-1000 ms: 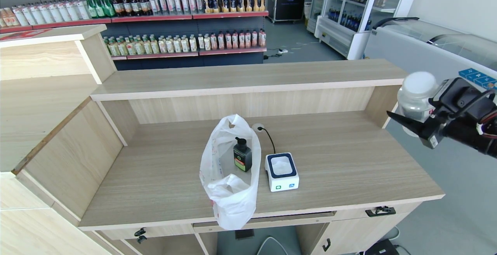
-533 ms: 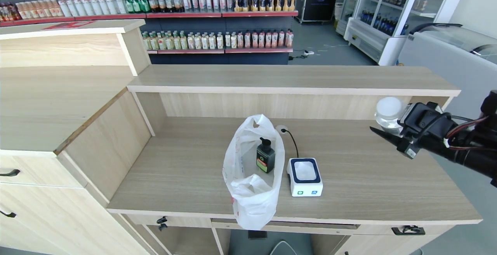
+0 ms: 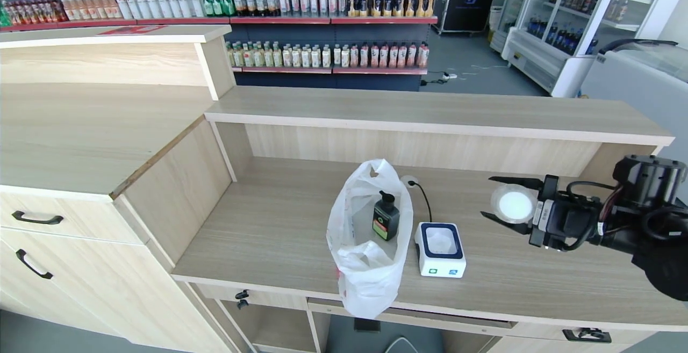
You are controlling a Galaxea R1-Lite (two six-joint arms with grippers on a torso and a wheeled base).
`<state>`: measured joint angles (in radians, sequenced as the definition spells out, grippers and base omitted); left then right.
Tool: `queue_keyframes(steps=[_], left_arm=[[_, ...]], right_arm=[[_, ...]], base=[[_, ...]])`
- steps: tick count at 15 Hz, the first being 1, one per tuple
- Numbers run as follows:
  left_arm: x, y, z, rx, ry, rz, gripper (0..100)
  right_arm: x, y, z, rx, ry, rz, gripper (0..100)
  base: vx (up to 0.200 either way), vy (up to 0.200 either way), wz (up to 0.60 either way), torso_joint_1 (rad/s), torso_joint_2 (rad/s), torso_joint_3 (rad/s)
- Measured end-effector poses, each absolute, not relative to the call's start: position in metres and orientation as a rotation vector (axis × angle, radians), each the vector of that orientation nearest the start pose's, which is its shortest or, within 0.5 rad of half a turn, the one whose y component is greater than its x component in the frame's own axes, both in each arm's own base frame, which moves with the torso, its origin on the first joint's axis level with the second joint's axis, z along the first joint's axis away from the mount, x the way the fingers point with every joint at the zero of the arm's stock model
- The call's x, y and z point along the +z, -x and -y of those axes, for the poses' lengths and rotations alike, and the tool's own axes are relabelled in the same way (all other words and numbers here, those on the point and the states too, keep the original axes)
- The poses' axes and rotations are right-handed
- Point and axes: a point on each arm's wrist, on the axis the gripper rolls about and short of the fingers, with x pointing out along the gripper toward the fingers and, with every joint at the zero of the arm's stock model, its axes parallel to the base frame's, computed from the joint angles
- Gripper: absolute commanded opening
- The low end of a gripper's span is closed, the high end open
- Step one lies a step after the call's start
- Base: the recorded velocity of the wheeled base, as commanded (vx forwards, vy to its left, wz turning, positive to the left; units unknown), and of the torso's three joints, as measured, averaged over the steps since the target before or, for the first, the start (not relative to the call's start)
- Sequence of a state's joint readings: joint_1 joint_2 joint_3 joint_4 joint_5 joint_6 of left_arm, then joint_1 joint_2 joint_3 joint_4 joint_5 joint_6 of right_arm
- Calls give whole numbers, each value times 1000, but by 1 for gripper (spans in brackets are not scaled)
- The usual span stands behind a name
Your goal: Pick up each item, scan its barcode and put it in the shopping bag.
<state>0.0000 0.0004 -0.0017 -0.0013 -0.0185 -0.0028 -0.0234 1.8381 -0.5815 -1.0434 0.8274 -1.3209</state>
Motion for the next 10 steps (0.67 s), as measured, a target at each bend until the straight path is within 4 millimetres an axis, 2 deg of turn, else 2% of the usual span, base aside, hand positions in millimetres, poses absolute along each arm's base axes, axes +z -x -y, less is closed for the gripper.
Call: queue_keyframes(steps=[3, 10], left_arm=[[76, 23, 0, -19, 3, 3, 100], [76, 23, 0, -19, 3, 3, 100]], right_arm=[[110, -309, -5, 874, 1184, 412, 0], [92, -330, 1, 854, 1222, 497, 0]], base=[[0, 0, 0, 0, 0, 0], [0, 0, 0, 0, 0, 0]])
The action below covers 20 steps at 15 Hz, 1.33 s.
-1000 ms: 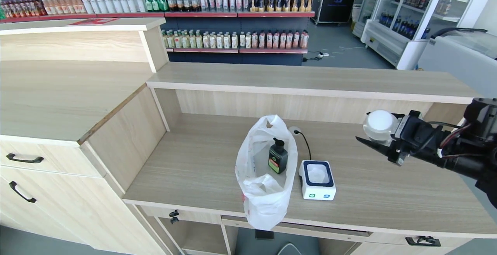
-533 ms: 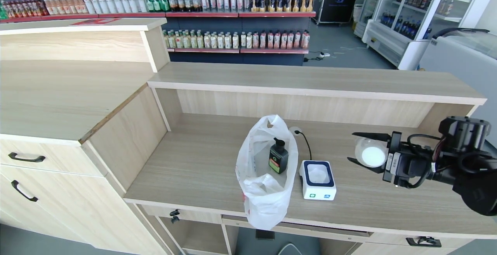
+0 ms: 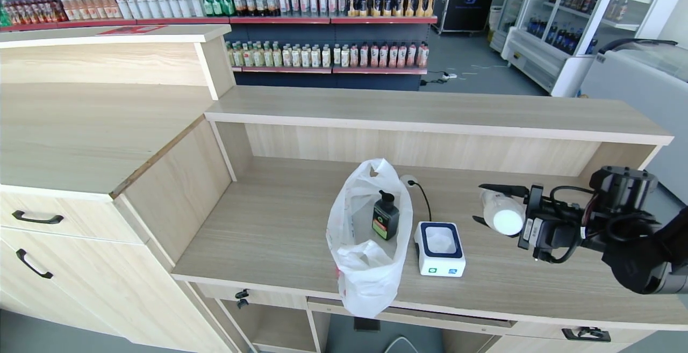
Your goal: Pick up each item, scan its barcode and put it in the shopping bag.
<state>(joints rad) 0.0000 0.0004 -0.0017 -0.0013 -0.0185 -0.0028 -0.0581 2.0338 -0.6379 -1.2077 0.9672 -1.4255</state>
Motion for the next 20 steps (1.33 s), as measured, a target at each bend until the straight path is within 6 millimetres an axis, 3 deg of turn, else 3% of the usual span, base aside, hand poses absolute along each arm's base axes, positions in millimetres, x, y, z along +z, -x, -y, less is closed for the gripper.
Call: queue_keyframes(steps=[9, 20], left_arm=[[76, 23, 0, -18, 3, 3, 100], [76, 23, 0, -18, 3, 3, 100]], right_arm=[[68, -346, -4, 885, 1218, 546, 0], [46, -350, -8, 925, 1197, 549, 0]], base=[[0, 0, 0, 0, 0, 0], [0, 0, 0, 0, 0, 0]])
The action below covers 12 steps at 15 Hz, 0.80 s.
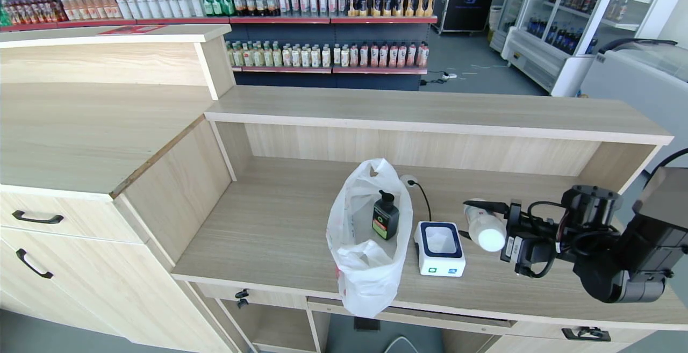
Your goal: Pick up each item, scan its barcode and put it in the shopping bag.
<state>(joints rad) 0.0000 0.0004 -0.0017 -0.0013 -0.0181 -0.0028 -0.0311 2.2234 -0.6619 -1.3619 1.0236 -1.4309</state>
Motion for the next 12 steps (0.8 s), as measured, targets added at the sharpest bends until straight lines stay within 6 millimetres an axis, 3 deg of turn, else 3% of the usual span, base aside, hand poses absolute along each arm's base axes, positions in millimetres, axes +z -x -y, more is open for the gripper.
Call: queue_keyframes(steps=[12], left_arm=[[76, 23, 0, -19, 3, 3, 100]], right_arm=[[30, -360, -15, 958, 1183, 569, 0]], base=[[0, 0, 0, 0, 0, 0]])
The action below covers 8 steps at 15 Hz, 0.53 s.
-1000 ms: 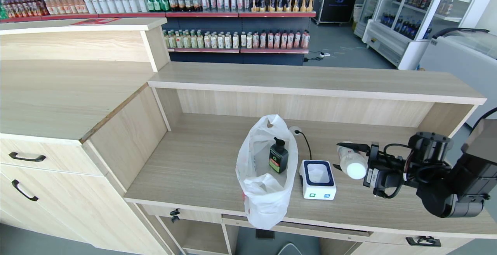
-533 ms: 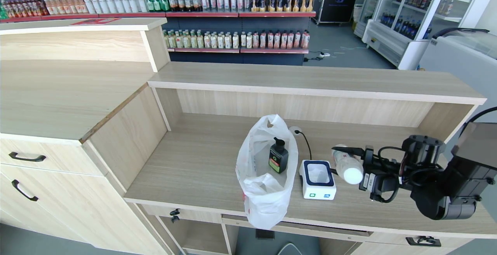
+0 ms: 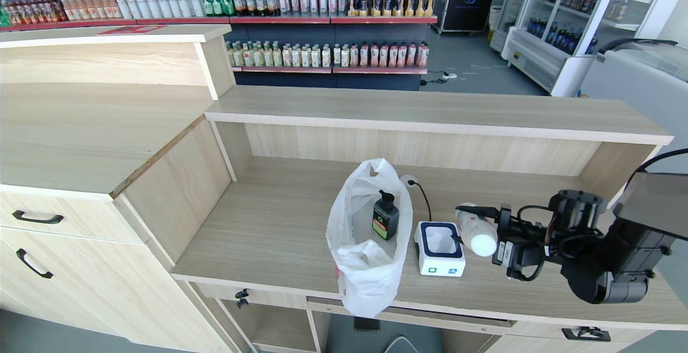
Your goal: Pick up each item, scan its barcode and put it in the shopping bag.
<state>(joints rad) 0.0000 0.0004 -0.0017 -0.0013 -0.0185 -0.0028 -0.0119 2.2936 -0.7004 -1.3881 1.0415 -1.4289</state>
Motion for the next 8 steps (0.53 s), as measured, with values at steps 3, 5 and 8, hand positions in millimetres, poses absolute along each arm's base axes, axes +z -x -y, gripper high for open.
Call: queue_keyframes(steps=[3, 5, 8], left_arm=[[76, 23, 0, -19, 3, 3, 100], [76, 23, 0, -19, 3, 3, 100], [76, 23, 0, -19, 3, 3, 100]], right_arm=[[30, -366, -21, 962, 1185, 590, 0], [29, -370, -24, 968, 1181, 598, 0], [25, -373, -29, 981, 1173, 603, 0]], base=[[0, 0, 0, 0, 0, 0], [0, 0, 0, 0, 0, 0], [0, 0, 0, 0, 0, 0]])
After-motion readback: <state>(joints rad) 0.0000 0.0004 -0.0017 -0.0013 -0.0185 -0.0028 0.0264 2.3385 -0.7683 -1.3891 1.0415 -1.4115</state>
